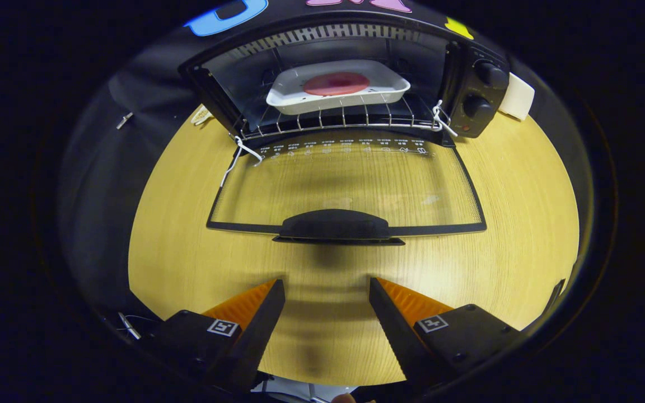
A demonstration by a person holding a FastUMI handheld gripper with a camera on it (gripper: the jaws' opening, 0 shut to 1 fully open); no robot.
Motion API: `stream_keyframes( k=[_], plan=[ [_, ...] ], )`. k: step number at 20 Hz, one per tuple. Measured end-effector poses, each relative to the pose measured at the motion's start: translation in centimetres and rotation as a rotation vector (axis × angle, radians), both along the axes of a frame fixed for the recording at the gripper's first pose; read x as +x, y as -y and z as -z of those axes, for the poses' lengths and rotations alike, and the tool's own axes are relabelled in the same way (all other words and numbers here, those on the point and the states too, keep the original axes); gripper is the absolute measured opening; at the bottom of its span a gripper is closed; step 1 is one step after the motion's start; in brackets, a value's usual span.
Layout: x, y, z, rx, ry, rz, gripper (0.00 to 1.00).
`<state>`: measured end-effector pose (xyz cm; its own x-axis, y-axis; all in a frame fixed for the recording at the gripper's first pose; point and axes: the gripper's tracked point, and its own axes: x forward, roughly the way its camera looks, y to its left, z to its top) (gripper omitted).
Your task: Open the toaster oven, put the food inside, and close the toaster oven door.
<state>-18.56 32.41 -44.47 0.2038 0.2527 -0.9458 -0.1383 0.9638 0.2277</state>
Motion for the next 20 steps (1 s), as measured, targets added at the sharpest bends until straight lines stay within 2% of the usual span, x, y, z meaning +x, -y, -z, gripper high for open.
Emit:
stream_keyframes(
  k=[5,6,8,15,20],
  plan=[
    [3.3,0.7,0.9,-0.067,0.045,0.025,0.98],
    [3.4,0.4,0.9,-0.066,0.039,0.050,0.97],
    [3.3,0.6,0.7,-0.072,0.050,0.040,0.97],
    [3.7,1.0,-2.2,-0.009,0.159,0.067,0.97],
    [4.8,1.6,-5.2,0.021,0.269,0.042,0.97]
  ],
)
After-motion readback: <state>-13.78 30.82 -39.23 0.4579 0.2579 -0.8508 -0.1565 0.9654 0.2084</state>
